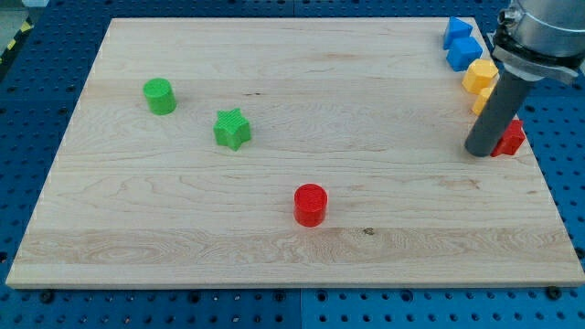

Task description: Move the arm away from the red star

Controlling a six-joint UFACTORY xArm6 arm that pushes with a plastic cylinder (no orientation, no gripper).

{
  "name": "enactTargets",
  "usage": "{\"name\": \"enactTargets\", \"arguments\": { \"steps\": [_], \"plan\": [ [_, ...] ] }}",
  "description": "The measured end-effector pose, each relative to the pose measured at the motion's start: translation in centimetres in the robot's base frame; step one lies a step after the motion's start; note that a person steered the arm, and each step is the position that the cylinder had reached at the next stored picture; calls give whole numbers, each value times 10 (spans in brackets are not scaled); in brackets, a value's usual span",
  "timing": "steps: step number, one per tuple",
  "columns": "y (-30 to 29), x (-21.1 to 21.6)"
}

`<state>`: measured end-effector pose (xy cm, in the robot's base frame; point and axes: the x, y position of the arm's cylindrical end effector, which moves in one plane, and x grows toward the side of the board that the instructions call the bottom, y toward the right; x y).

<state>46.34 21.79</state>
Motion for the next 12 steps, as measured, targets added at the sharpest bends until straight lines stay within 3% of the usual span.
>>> {"name": "enactTargets", "arguments": {
  "steps": [2,5,6,11,12],
  "plan": [
    [-53,9],
    [-68,21],
    [-111,21],
    [-148,41],
    [-180,39]
  ]
}}
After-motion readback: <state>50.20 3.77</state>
